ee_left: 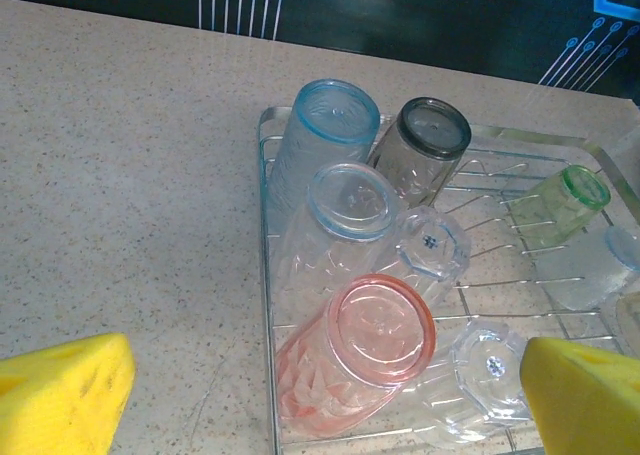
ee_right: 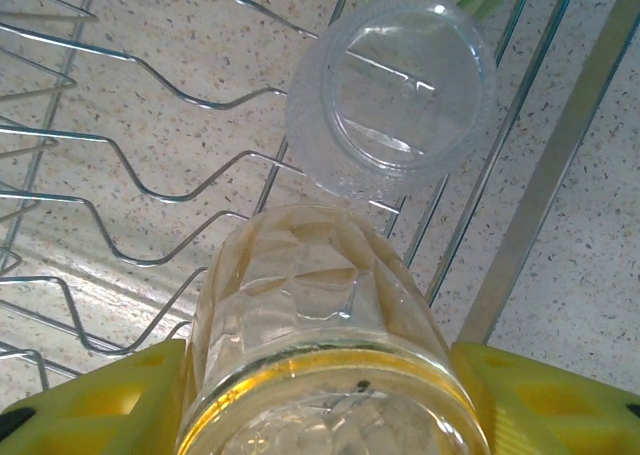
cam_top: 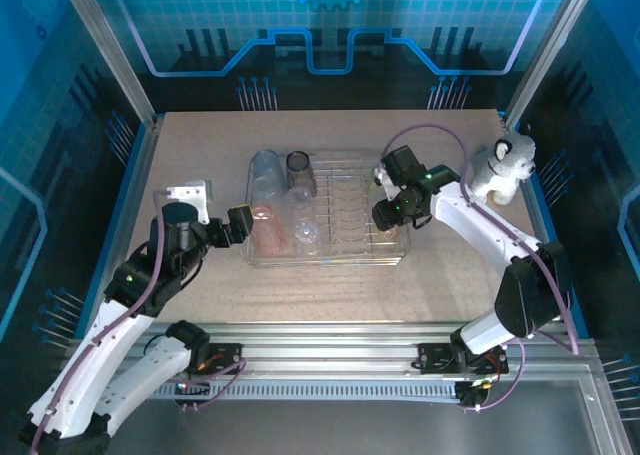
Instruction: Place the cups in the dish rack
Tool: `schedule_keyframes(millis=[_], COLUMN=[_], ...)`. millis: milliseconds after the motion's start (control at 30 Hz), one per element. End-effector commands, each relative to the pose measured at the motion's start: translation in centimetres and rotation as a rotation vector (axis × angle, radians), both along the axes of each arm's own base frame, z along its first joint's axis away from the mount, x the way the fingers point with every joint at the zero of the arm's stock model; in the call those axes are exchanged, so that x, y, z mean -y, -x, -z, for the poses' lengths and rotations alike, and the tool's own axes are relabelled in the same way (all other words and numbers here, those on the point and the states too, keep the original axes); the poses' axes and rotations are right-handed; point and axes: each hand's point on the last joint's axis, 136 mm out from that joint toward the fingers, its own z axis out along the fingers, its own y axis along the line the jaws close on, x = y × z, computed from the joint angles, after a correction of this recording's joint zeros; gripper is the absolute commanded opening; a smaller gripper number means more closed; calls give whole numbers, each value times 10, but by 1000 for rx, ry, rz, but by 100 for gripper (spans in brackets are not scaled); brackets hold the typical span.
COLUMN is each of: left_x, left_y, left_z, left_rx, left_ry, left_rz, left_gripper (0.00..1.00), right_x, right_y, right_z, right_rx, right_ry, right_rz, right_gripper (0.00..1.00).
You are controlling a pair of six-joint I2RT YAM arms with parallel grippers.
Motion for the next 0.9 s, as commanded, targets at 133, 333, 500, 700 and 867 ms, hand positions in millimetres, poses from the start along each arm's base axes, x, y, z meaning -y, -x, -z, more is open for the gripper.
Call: schedule_keyframes(millis=[133, 333, 500, 700, 867], left_x=[-9, -11, -11, -10, -12], left_y=[-1, -2, -3, -5, -6], left_z=[6, 8, 11, 16, 24], left_rx=[1, 0, 1, 1, -14], left_ry=[-43, -52, -55, -48, -72], left_rz=[-32, -43, -45, -46, -55], left_gripper=[99, 99, 99, 99, 99], right_x=[-8, -16, -15, -12, -9], right_y=[0, 4, 6, 8, 7], right_z=[18, 32, 40, 45, 47], right_rx=[4, 4, 4, 6, 10], right_ry=[52, 54, 73, 96, 109], right_rz=[-58, -97, -119, -123, -132], right_gripper=[37, 43, 50, 65, 68])
